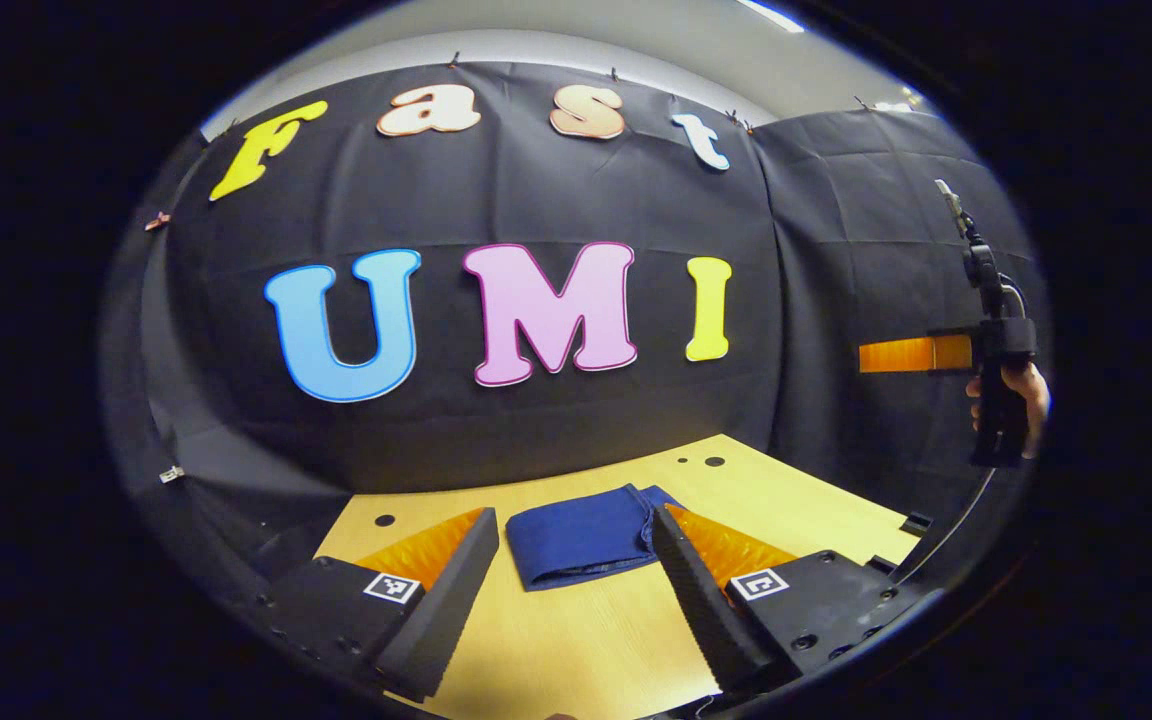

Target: Grasp the waist and the cuffs of the jeans and fold them to make the two legs overlap; first hold the waist and fold one-third of the jeans toward the cuffs, then hold the cuffs and fold the remaining one-third in the same direction to finish folding.

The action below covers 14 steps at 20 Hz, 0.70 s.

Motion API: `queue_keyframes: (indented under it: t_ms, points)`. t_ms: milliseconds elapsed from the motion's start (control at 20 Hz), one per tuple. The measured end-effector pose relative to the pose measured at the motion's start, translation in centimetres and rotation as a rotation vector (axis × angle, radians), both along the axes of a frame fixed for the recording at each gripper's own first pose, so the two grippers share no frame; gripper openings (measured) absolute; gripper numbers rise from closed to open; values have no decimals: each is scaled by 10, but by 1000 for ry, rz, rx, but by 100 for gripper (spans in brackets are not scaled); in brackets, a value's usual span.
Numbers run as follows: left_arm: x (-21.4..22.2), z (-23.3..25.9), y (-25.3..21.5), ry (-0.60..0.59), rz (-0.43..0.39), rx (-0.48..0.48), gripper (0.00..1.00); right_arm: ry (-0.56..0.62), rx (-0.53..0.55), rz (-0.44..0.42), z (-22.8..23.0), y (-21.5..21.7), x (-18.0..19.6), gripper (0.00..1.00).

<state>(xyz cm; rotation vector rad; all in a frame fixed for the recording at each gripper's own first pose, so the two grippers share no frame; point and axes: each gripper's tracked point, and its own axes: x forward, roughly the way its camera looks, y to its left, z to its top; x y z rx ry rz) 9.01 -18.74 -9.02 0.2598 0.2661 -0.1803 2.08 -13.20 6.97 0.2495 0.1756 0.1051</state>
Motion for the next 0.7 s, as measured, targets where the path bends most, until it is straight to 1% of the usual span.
queue_keyframes:
  t_ms: [100, 150, 300, 350, 450, 550, 600, 650, 700]
  points:
    - [-35, 19, 20, -19, 46, -38, 97, -43, -66, 31, 19, 17, -13, 97]
    - [-45, 31, 27, -36, 67, -68, 97, -59, -100, 49, 27, 24, -18, 96]
    - [-62, 64, 60, -104, 173, -139, 96, -130, -157, 86, 53, 45, -22, 97]
    - [-63, 76, 73, -141, 205, -145, 97, -156, -161, 96, 61, 53, -23, 97]
    - [-66, 92, 99, -192, 271, -123, 98, -194, -164, 131, 72, 71, -26, 97]
    - [-67, 98, 109, -193, 295, -105, 97, -201, -170, 157, 72, 80, -24, 96]
    - [-68, 96, 109, -187, 303, -102, 96, -194, -171, 164, 71, 82, -26, 97]
    - [-66, 99, 106, -194, 295, -105, 96, -200, -170, 164, 74, 83, -26, 98]
    - [-65, 100, 102, -207, 277, -110, 92, -212, -172, 160, 80, 78, -27, 96]
